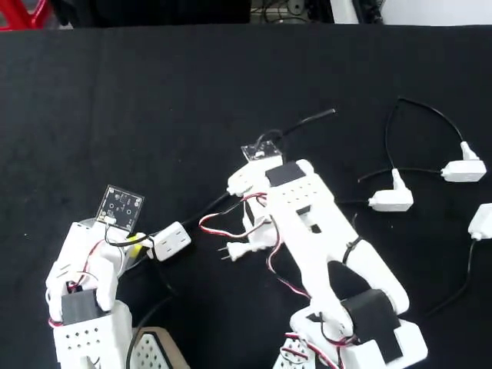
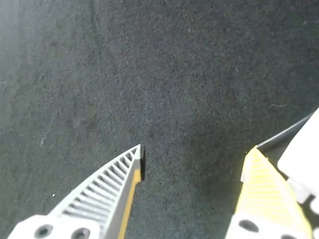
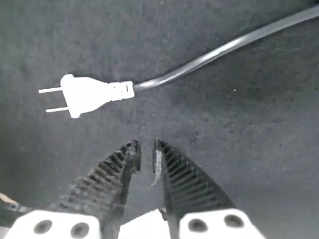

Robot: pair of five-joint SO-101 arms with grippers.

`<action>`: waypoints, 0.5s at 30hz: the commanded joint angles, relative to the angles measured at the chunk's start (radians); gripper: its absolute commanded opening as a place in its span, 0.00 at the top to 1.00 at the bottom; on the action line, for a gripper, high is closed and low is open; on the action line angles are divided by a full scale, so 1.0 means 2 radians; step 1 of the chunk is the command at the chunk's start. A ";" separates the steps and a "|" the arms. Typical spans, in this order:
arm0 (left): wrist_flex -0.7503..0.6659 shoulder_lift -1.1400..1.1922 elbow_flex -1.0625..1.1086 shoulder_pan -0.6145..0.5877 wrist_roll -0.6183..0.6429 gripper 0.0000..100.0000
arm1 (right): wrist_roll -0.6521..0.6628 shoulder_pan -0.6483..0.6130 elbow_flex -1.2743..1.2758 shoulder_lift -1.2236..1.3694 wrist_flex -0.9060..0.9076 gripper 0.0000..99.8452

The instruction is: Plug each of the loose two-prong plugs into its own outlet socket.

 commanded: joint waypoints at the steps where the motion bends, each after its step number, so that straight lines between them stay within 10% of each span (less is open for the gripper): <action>1: 0.005 -0.002 0.010 0.002 -0.005 0.68 | 0.005 0.006 0.016 0.002 -0.041 0.95; 15: 0.005 -0.002 0.010 0.003 -0.005 0.68 | 0.005 0.005 0.047 0.085 -0.140 0.95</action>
